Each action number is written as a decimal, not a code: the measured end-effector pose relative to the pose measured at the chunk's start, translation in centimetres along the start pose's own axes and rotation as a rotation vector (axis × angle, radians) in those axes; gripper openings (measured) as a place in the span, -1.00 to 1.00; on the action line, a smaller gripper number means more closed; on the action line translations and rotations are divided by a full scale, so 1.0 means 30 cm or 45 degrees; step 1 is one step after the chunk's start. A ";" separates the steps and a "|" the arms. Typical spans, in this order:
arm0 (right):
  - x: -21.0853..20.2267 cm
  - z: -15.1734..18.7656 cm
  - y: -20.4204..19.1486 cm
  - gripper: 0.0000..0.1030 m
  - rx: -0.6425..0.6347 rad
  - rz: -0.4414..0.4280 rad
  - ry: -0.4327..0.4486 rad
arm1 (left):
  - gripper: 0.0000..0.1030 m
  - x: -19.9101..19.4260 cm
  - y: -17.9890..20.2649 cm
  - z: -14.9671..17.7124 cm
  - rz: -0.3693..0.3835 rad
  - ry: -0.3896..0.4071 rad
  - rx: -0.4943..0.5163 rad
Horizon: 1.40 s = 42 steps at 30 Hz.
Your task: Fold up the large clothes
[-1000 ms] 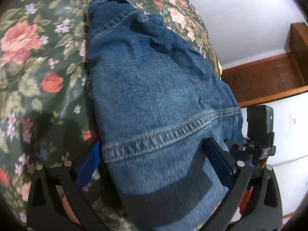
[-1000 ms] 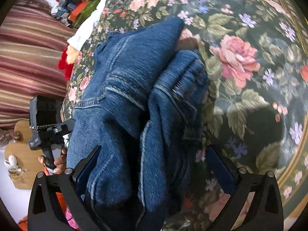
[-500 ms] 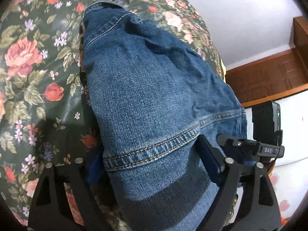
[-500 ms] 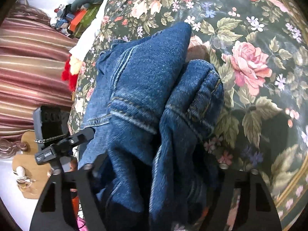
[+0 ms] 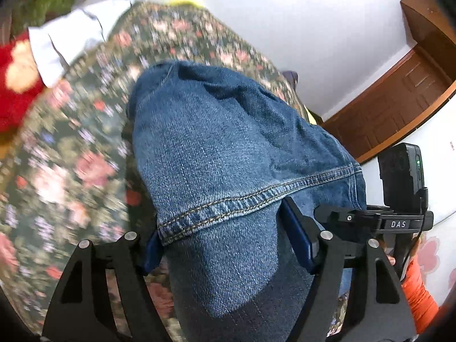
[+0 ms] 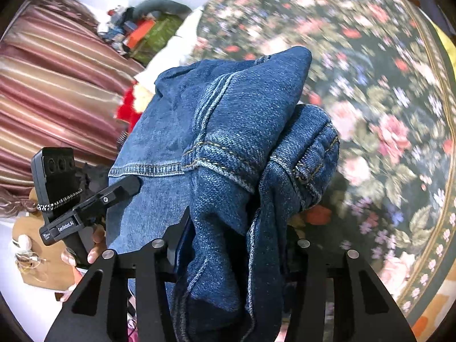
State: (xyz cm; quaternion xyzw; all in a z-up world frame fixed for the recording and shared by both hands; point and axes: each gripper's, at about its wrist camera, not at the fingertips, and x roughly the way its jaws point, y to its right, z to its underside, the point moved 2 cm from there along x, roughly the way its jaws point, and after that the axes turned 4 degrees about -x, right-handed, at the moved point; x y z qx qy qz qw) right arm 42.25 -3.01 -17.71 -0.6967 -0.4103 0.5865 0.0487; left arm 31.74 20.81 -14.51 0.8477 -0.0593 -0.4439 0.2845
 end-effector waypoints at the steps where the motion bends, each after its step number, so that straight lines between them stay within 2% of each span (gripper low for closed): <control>1: -0.003 -0.006 -0.029 -0.12 -0.010 -0.012 0.015 | 0.43 -0.039 -0.010 -0.004 -0.016 0.025 0.012; 7: 0.053 -0.027 -0.209 -0.12 -0.072 -0.083 0.043 | 0.43 -0.216 -0.142 0.016 -0.092 0.096 0.020; 10: 0.123 -0.015 -0.275 -0.12 -0.108 -0.098 0.016 | 0.43 -0.245 -0.236 0.054 -0.123 0.091 -0.017; 13: 0.226 0.011 -0.314 -0.12 -0.121 -0.094 -0.043 | 0.43 -0.230 -0.326 0.110 -0.162 0.064 -0.046; 18: 0.416 0.083 -0.325 -0.12 -0.145 -0.019 -0.160 | 0.41 -0.116 -0.473 0.237 -0.294 -0.040 -0.082; 21: 0.528 0.119 -0.304 -0.12 -0.156 0.049 -0.256 | 0.40 -0.064 -0.500 0.302 -0.368 -0.062 -0.009; 23: 0.570 0.137 -0.286 -0.11 -0.197 0.088 -0.273 | 0.42 -0.068 -0.478 0.341 -0.417 -0.002 0.085; 25: 0.566 0.145 -0.280 -0.10 -0.224 0.079 -0.251 | 0.45 -0.070 -0.478 0.355 -0.429 0.021 0.085; 28: 0.547 0.152 -0.271 -0.05 -0.230 0.082 -0.264 | 0.46 -0.087 -0.495 0.350 -0.412 0.031 0.012; 30: 0.515 0.149 -0.270 -0.04 -0.261 0.122 -0.256 | 0.45 -0.123 -0.478 0.357 -0.440 0.061 -0.001; 33: 0.440 0.183 -0.303 0.00 -0.405 0.216 -0.217 | 0.45 -0.182 -0.420 0.381 -0.512 0.139 0.072; 35: 0.411 0.212 -0.311 0.17 -0.503 0.268 -0.194 | 0.46 -0.189 -0.399 0.421 -0.557 0.126 0.131; 37: 0.384 0.250 -0.278 0.42 -0.549 0.329 -0.187 | 0.46 -0.168 -0.397 0.457 -0.605 0.090 0.158; 39: 0.375 0.278 -0.233 0.44 -0.537 0.347 -0.187 | 0.54 -0.153 -0.408 0.500 -0.639 0.068 0.163; 42: 0.360 0.310 -0.185 0.52 -0.464 0.297 -0.199 | 0.69 -0.158 -0.418 0.548 -0.660 0.093 0.121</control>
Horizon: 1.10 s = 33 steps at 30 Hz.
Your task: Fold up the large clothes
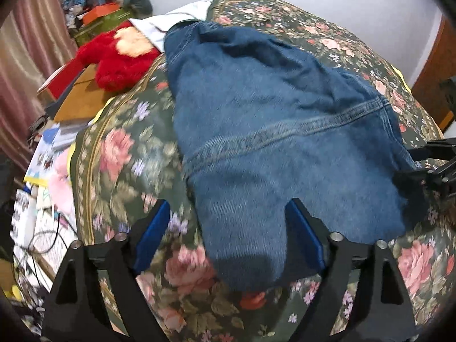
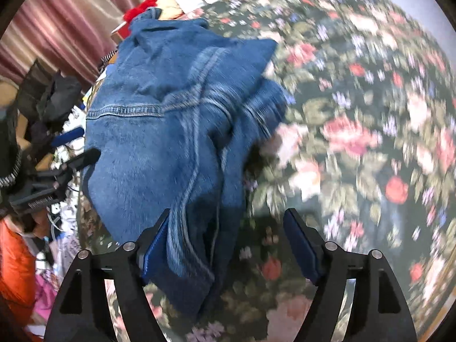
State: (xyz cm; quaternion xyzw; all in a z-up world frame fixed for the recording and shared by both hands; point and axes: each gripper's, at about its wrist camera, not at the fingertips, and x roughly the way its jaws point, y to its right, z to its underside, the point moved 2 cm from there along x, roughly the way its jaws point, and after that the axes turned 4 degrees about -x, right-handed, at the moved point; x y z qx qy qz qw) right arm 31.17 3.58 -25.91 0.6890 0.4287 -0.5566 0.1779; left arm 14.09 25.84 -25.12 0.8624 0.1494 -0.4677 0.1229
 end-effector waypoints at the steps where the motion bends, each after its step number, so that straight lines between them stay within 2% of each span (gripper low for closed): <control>1: -0.002 0.008 0.017 0.60 0.019 -0.011 0.001 | 0.72 -0.004 -0.009 0.013 0.003 -0.007 -0.015; 4: -0.031 0.050 0.045 0.64 0.030 -0.022 0.011 | 0.72 -0.015 -0.025 0.030 0.019 -0.030 -0.046; 6: -0.061 0.064 0.042 0.64 0.002 -0.012 0.016 | 0.71 -0.025 -0.025 0.022 -0.010 -0.039 -0.042; 10: -0.128 0.062 0.039 0.64 -0.047 0.024 0.036 | 0.71 -0.084 -0.035 -0.067 -0.099 0.068 0.003; 14: -0.204 -0.015 0.009 0.64 -0.053 0.056 0.146 | 0.71 -0.090 -0.030 -0.202 -0.208 0.187 0.057; 18: -0.242 -0.151 -0.040 0.64 -0.071 0.098 0.276 | 0.71 -0.032 -0.024 -0.331 -0.192 0.223 0.083; 21: -0.202 -0.264 -0.094 0.64 -0.127 0.127 0.315 | 0.71 0.069 -0.019 -0.425 -0.195 0.186 0.093; 23: -0.151 -0.323 -0.112 0.64 -0.159 0.140 0.307 | 0.71 0.153 -0.024 -0.484 -0.234 0.155 0.095; 26: -0.047 -0.393 -0.123 0.64 -0.186 0.171 0.269 | 0.75 0.235 -0.033 -0.519 -0.221 0.115 0.075; 30: 0.104 -0.405 -0.036 0.64 -0.152 0.216 0.164 | 0.82 0.291 -0.063 -0.522 -0.148 0.079 -0.019; 33: 0.143 -0.378 0.037 0.64 -0.086 0.120 0.120 | 0.83 0.299 -0.067 -0.508 -0.138 0.065 -0.042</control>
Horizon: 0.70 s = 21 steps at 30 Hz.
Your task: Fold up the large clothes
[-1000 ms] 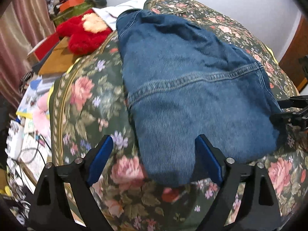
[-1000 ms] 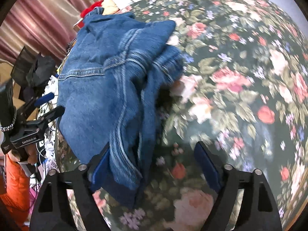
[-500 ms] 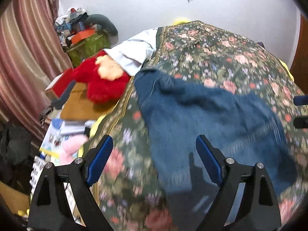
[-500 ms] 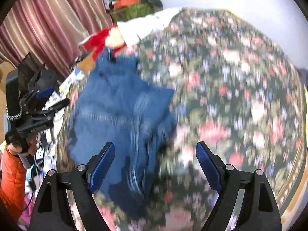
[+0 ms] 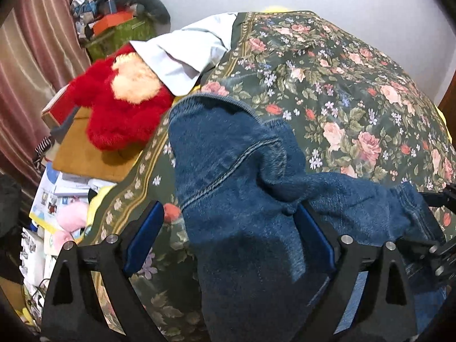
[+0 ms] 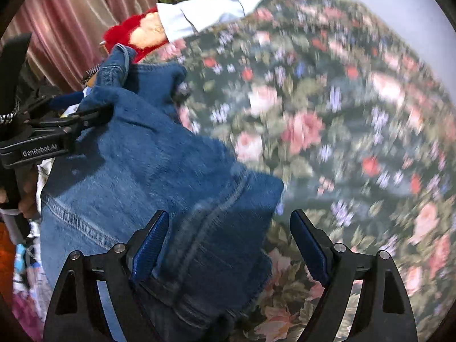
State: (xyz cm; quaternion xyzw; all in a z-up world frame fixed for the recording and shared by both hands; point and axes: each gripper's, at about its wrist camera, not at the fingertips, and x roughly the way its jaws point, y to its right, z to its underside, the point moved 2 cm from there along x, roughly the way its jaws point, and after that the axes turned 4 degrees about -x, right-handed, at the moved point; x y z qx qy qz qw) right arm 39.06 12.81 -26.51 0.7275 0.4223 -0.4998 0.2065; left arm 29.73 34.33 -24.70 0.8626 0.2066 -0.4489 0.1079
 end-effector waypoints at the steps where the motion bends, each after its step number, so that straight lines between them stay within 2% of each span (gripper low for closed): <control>1: -0.005 0.008 0.016 0.64 0.022 -0.016 0.000 | 0.83 -0.014 0.003 0.007 -0.017 0.007 0.006; 5: -0.094 0.025 0.039 0.64 0.078 0.004 0.038 | 0.80 -0.110 0.026 0.024 -0.068 0.054 0.047; 10: -0.302 0.053 -0.023 0.64 0.060 0.049 0.178 | 0.80 -0.350 0.042 0.053 -0.016 0.200 0.048; 16: -0.650 0.133 -0.139 0.64 0.024 0.064 0.491 | 0.80 -0.737 0.033 0.123 0.100 0.454 -0.036; 21: -0.917 0.250 -0.232 0.64 0.022 0.059 0.758 | 0.80 -1.013 0.046 0.202 0.147 0.660 -0.068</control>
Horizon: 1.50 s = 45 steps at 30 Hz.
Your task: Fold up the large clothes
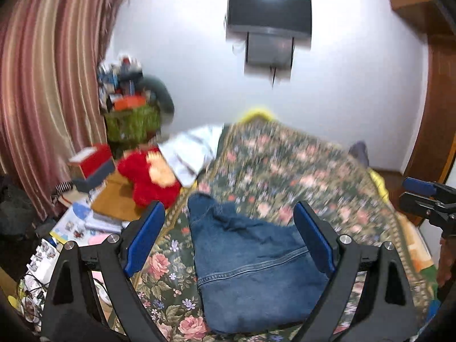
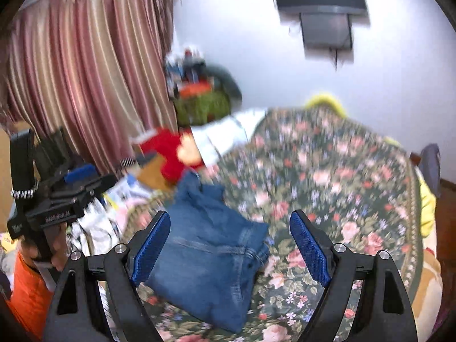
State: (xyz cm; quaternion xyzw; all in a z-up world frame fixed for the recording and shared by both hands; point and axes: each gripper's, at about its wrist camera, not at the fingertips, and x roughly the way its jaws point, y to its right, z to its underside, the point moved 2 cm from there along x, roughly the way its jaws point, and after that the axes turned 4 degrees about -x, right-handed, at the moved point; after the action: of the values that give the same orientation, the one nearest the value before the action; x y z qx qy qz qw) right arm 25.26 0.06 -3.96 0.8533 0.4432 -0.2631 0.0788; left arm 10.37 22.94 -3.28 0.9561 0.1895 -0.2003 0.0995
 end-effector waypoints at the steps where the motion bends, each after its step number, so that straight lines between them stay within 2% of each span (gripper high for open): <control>1: -0.048 -0.006 -0.016 0.64 -0.003 0.000 0.040 | 0.80 -0.050 0.012 -0.006 0.001 0.039 0.003; 5: -0.236 -0.009 -0.091 0.64 -0.016 0.001 0.193 | 0.80 -0.225 0.054 -0.006 -0.004 0.177 0.016; 9: -0.371 0.015 -0.163 0.64 -0.032 0.002 0.299 | 0.80 -0.373 0.103 0.020 -0.035 0.307 0.047; 11: -0.425 0.034 -0.200 0.64 -0.038 -0.008 0.339 | 0.80 -0.421 0.119 0.037 -0.045 0.339 0.044; 18: -0.503 0.107 -0.289 0.68 -0.054 0.062 0.366 | 0.82 -0.492 0.152 0.094 -0.038 0.345 0.038; 20: -0.504 0.120 -0.296 0.82 -0.039 0.071 0.348 | 0.95 -0.489 0.158 0.104 -0.033 0.339 0.042; 22: -0.510 0.132 -0.299 1.00 -0.019 0.089 0.351 | 0.97 -0.490 0.163 0.114 -0.036 0.338 0.045; 28: -0.508 0.152 -0.290 1.00 -0.003 0.154 0.336 | 0.98 -0.479 0.161 0.124 -0.009 0.307 0.033; 45: -0.522 0.150 -0.297 1.00 -0.042 0.179 0.347 | 0.99 -0.459 0.157 0.137 -0.004 0.295 0.008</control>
State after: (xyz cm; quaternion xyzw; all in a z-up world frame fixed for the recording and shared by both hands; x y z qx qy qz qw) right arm 9.11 -7.48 1.23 0.9087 0.3932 -0.1312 0.0502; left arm -0.84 13.12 -0.65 0.9728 0.2006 -0.0890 0.0738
